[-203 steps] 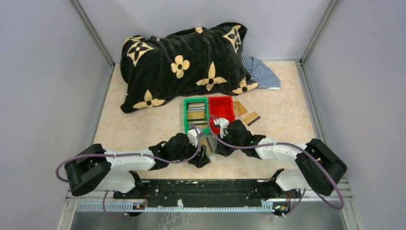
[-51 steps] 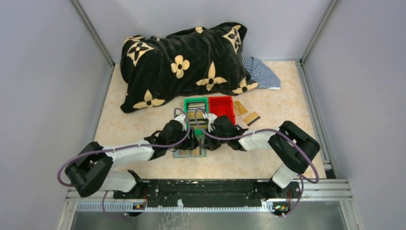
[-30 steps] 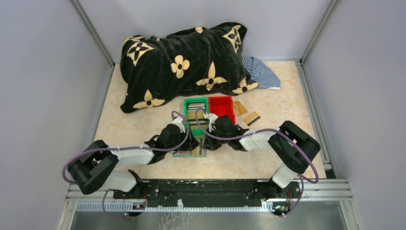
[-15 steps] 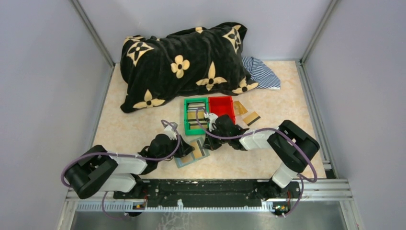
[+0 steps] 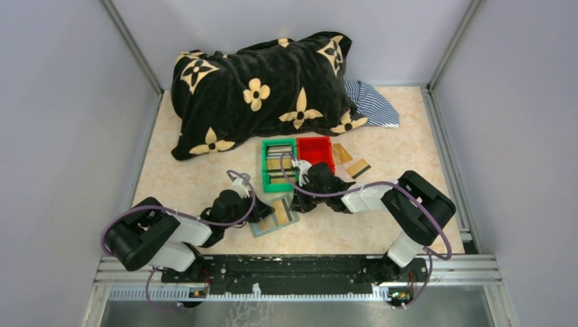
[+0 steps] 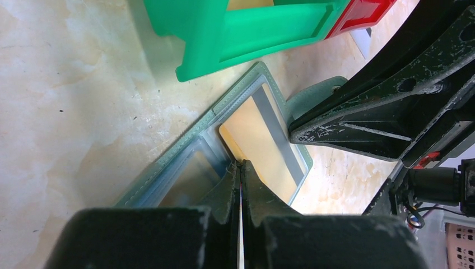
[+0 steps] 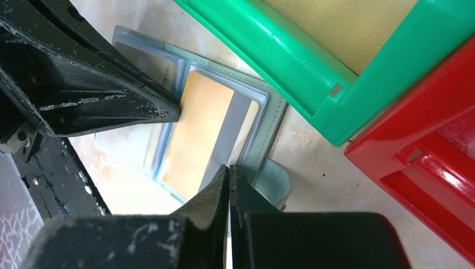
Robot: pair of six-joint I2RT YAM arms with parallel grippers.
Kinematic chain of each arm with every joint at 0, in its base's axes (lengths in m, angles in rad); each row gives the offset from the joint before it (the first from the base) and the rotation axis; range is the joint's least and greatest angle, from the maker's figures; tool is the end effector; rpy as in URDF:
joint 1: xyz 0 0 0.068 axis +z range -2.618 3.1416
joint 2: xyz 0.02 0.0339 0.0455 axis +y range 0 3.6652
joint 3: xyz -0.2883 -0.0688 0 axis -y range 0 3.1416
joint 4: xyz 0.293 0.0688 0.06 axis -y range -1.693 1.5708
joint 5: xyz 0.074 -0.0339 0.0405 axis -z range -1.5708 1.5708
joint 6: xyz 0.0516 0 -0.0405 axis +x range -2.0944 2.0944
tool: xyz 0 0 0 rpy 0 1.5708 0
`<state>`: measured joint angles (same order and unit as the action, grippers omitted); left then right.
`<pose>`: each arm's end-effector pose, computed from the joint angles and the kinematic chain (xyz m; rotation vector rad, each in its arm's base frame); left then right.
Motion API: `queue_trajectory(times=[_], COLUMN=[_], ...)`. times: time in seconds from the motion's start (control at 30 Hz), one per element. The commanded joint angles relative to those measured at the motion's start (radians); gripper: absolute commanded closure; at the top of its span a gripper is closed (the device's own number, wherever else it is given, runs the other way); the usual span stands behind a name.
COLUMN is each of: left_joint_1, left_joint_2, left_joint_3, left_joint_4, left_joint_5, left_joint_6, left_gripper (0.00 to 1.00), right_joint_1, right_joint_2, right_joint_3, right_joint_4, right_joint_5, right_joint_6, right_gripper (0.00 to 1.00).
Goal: Take the credit cards out of the card holder
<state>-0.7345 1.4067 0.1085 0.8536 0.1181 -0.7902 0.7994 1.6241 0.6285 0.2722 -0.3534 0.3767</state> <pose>0.1612 -0.1537 0.0780 0.0207 2.1870 -1.0463 0.2220 0.2540 0.1071 -0.7057 2.3503 0.9754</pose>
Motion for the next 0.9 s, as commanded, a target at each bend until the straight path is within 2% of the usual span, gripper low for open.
queue_trajectory(times=[0.0, 0.13, 0.37, 0.63, 0.73, 0.8, 0.87], left_joint_1=[-0.015, 0.019, 0.047, 0.069, 0.069, 0.069, 0.067], left_joint_2=[0.030, -0.038, -0.169, -0.203, -0.206, -0.196, -0.190], left_joint_3=[-0.006, -0.038, -0.056, -0.064, -0.036, 0.007, 0.053], left_joint_4=[0.060, 0.042, -0.082, -0.106, -0.164, -0.255, -0.346], left_joint_5=[0.185, 0.209, 0.190, 0.207, 0.225, 0.255, 0.290], left_joint_6=[-0.040, -0.049, -0.027, -0.032, -0.033, -0.009, 0.021], left_gripper=[1.00, 1.00, 1.00, 1.00, 1.00, 0.87, 0.79], right_joint_1=[0.015, 0.008, -0.003, -0.005, -0.005, -0.005, -0.008], right_joint_2=[0.065, 0.065, 0.065, 0.074, 0.074, 0.082, 0.089], right_joint_3=[-0.014, -0.018, -0.017, -0.012, -0.008, -0.006, -0.004], right_joint_4=[-0.051, -0.054, -0.062, -0.064, -0.066, -0.068, -0.067], right_joint_5=[0.057, 0.055, 0.057, 0.053, 0.053, 0.061, 0.062], right_joint_6=[-0.027, -0.028, -0.038, -0.045, -0.049, -0.048, -0.044], right_gripper=[1.00, 1.00, 1.00, 1.00, 1.00, 1.00, 1.00])
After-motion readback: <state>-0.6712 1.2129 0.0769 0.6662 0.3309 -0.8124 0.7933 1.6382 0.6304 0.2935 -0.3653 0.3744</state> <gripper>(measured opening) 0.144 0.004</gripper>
